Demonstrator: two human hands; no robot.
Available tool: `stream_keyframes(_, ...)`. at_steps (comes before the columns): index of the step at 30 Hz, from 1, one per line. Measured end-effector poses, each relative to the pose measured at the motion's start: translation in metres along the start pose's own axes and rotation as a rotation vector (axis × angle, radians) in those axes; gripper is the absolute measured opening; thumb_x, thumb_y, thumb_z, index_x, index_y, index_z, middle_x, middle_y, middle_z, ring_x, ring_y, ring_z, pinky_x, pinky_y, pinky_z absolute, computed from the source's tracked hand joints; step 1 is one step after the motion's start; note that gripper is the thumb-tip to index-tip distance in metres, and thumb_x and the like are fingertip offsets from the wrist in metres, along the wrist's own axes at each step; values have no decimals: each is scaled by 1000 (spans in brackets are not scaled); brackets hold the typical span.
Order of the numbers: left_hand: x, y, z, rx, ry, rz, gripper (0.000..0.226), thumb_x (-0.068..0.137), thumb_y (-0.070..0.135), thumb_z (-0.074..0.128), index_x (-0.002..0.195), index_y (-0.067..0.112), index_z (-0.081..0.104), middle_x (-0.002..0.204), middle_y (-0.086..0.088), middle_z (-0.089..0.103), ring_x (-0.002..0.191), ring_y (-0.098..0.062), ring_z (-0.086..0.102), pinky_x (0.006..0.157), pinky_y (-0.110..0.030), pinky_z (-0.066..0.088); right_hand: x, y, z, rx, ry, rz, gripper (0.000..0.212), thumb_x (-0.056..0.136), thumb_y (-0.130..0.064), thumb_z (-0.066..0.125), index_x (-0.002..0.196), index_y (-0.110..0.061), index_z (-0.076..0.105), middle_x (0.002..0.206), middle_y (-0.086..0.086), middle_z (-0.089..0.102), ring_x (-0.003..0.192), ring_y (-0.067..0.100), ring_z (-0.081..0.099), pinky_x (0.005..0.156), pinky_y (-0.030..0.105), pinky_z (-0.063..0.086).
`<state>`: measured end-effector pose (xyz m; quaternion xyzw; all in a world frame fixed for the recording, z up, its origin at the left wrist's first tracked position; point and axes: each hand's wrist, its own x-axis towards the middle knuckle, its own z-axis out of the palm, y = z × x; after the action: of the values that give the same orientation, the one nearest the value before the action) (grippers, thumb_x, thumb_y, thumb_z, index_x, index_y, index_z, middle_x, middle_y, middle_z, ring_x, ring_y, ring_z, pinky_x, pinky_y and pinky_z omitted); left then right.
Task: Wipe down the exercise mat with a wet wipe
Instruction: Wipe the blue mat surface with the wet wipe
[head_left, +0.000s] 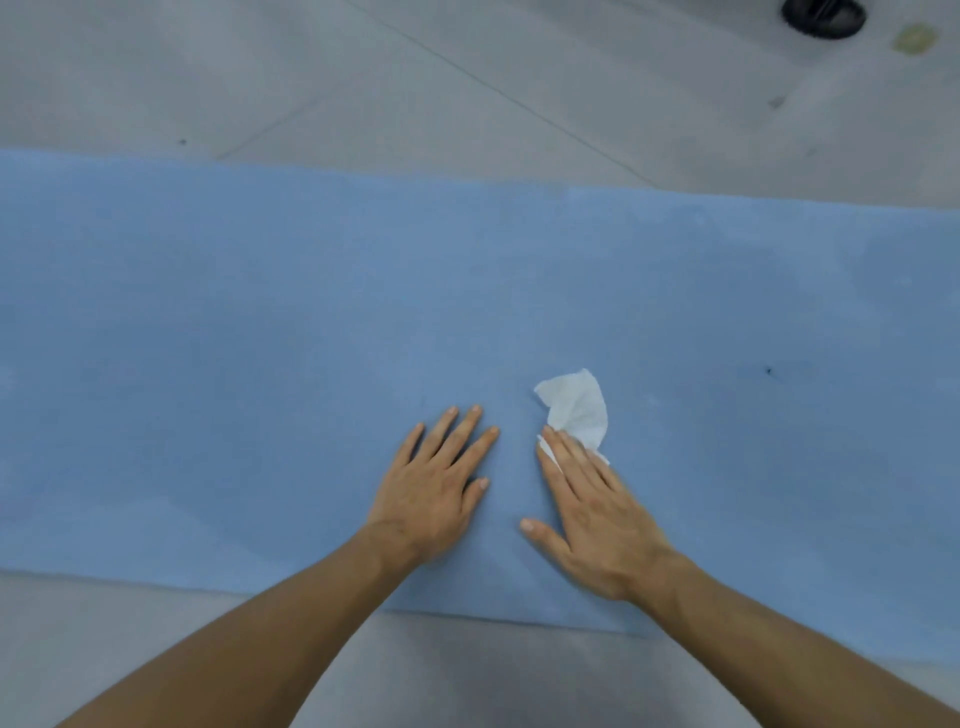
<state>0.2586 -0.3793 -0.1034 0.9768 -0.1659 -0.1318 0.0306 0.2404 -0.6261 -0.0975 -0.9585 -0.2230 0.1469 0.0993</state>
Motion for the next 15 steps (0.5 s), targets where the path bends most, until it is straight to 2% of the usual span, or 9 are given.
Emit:
stream_keyframes(4,-20,-19,0,-2,-12,-40,65,101,53,12,164,35,15,170,11,-2,159,-17,6,127,-45,10,33,21,-18,12,40,224,97,91,-74,6,163,-9,1,171,6,-10,158,16,-13,127,32,-7)
stream_keyframes(7,-35,-33,-2,-4,-17,-68,64,101,53,13,163,35,16,170,11,-1,159,-17,7,127,-45,13,44,0,-17,87,41,253,100,89,-73,5,163,-6,1,171,10,-10,158,20,-12,127,32,-7)
stream_keyframes(10,-47,-41,-4,-24,-12,-109,64,101,53,18,162,33,23,170,9,8,158,-19,14,126,-45,17,39,-37,-9,73,17,61,95,97,-72,9,162,-4,5,171,10,-7,158,21,-12,128,33,-7)
stream_keyframes(13,-61,-52,1,-36,-21,-153,65,102,55,12,164,35,11,169,12,-8,159,-15,1,127,-40,5,30,-78,4,54,-20,-181,86,102,-65,22,162,-4,15,170,9,-2,158,20,-7,128,35,1)
stream_keyframes(15,-74,-61,2,-36,-30,-186,65,102,55,12,164,36,6,168,14,-14,158,-14,-3,127,-40,3,24,-102,11,7,-49,-321,82,103,-62,32,160,-4,27,170,11,12,158,22,6,126,36,9)
